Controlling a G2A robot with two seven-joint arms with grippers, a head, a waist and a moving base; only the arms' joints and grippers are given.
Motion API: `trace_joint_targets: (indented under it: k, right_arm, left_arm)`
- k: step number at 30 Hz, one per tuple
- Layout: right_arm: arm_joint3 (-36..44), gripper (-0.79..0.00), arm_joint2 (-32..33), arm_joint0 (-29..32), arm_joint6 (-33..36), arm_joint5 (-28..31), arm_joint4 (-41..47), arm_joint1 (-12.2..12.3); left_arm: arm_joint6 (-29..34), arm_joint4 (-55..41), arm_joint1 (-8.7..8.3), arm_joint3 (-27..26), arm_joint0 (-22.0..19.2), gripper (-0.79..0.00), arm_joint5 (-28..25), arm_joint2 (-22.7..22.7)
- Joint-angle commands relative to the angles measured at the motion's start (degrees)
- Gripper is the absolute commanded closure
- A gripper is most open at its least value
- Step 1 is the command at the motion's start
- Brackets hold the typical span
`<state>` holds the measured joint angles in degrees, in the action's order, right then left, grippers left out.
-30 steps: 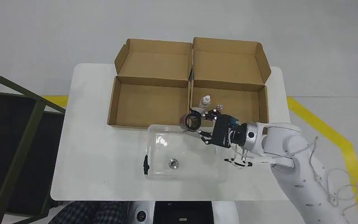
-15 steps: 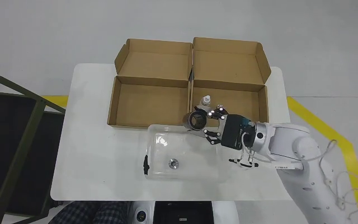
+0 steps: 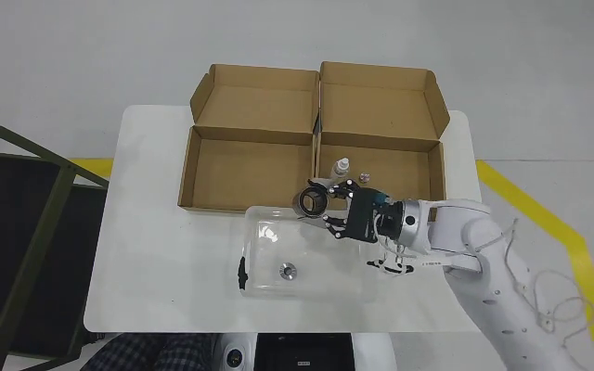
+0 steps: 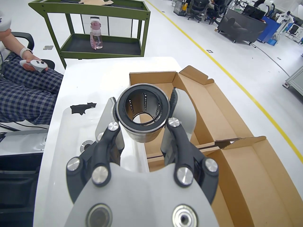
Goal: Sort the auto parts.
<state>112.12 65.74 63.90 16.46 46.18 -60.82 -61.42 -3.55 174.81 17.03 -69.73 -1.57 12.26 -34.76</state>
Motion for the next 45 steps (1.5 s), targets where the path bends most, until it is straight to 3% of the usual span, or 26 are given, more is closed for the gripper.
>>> trace_joint_targets:
  k: [1,23,45]
  right_arm:
    - [-1.58,0.0,-1.33,-1.08,-0.03,-0.59,-0.38,-0.25]
    - [-19.18,0.0,-14.81,-14.64,0.66,-8.9,-4.93,-4.46]
    - [-29.44,0.0,-21.79,-20.75,4.02,-13.2,-7.6,-8.21]
  left_arm:
    - [0.0,0.0,0.0,0.0,0.0,-0.785,0.0,0.0]
    - [0.0,0.0,0.0,0.0,0.0,-0.785,0.0,0.0]
    - [0.0,0.0,0.0,0.0,0.0,-0.785,0.0,0.0]
